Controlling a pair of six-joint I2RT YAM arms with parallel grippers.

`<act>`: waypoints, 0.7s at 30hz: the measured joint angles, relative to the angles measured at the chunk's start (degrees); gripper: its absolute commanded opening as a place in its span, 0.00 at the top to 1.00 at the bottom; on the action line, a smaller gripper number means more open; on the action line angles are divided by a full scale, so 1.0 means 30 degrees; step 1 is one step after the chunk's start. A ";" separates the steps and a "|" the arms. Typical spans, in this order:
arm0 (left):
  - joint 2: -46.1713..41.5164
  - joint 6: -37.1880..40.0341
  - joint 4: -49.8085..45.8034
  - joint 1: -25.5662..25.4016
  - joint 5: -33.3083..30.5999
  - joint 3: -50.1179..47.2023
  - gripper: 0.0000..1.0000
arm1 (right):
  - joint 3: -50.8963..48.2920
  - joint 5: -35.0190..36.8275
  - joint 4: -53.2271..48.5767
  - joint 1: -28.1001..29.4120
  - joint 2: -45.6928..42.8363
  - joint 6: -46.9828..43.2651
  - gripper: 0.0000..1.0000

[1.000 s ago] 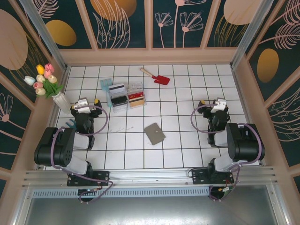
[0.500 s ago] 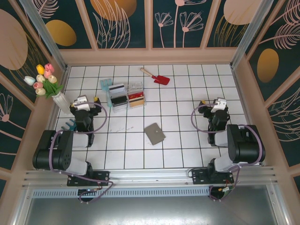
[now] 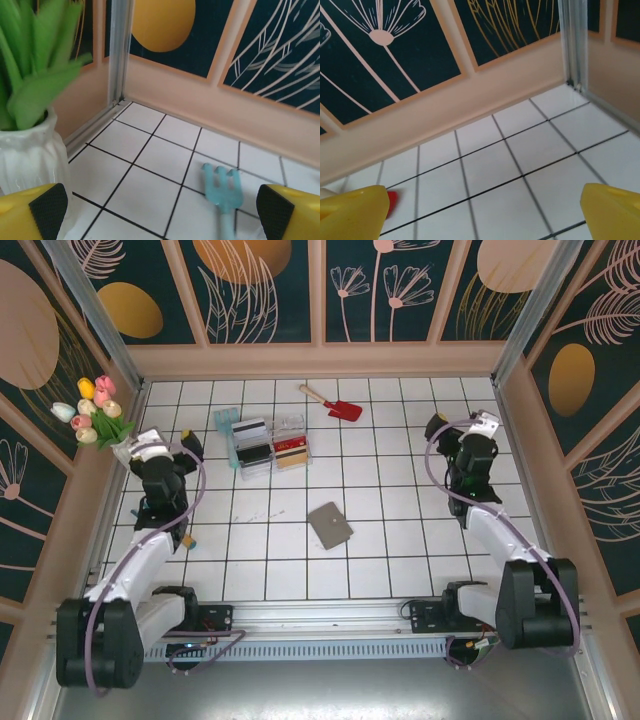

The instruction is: Take the credit cards out of the card holder

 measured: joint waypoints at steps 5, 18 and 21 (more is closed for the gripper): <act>-0.1450 -0.1603 -0.3279 0.0000 0.0182 0.1603 0.01 | 0.3628 -0.1989 -0.5967 0.0605 0.0430 0.2922 0.01; -0.1115 -0.2288 -0.6105 0.0000 0.1938 0.2127 0.01 | 0.5843 -0.4058 -1.2444 0.6725 0.3687 0.4539 0.01; -0.1078 -0.2251 -0.6098 0.0000 0.2259 0.2127 0.01 | 0.6754 -0.4677 -1.3806 0.8524 0.5479 0.4568 0.03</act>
